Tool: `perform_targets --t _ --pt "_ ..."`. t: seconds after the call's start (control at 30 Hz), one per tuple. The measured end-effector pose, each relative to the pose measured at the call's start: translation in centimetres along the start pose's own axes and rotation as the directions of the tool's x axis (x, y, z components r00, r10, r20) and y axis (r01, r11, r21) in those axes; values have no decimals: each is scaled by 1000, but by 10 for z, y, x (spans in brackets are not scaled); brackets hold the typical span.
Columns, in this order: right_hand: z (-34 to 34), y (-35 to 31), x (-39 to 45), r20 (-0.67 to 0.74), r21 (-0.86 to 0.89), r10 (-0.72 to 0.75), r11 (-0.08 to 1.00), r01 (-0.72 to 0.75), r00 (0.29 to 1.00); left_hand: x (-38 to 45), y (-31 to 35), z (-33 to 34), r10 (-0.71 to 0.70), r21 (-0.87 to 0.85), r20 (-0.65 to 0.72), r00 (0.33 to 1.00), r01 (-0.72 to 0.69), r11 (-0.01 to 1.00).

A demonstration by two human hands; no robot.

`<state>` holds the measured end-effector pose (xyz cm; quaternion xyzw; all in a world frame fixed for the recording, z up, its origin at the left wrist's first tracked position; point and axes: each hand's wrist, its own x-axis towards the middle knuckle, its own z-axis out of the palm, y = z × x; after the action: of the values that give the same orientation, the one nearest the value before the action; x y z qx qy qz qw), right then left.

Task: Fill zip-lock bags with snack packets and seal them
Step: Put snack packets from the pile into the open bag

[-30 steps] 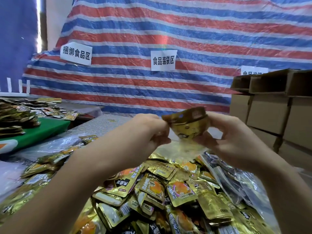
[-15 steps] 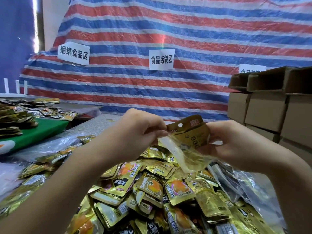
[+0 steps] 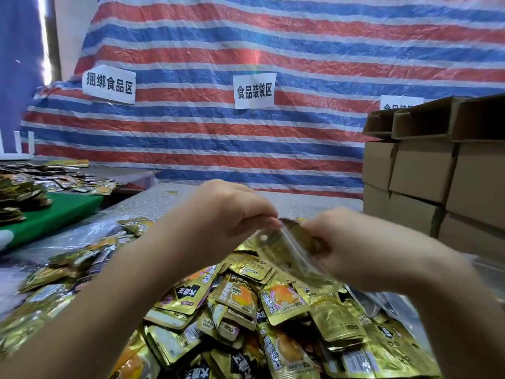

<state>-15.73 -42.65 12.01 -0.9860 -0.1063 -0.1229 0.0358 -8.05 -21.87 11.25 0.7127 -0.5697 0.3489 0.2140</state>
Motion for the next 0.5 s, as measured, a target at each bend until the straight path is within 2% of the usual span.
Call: perform_targets --t 0.07,0.2,0.33,0.4,0.5 --pt "5 -8 4 -23 -45 -31 999 30 999 1 4 -1 33 48 -43 999 -31 998" --pt "-9 -1 4 -310 103 22 995 11 950 -1 -5 -8 -49 77 -275 960 73 994" --pt "-14 1 7 -653 195 -69 947 255 754 -2 -13 -8 -235 -35 -435 869 244 969" --pt "-10 0 11 -739 200 -54 934 295 672 -1 -12 -5 -299 -113 -479 825 280 954" --pt "-4 1 16 -791 173 -52 937 305 609 -1 -10 -6 -336 -199 -542 770 271 942"
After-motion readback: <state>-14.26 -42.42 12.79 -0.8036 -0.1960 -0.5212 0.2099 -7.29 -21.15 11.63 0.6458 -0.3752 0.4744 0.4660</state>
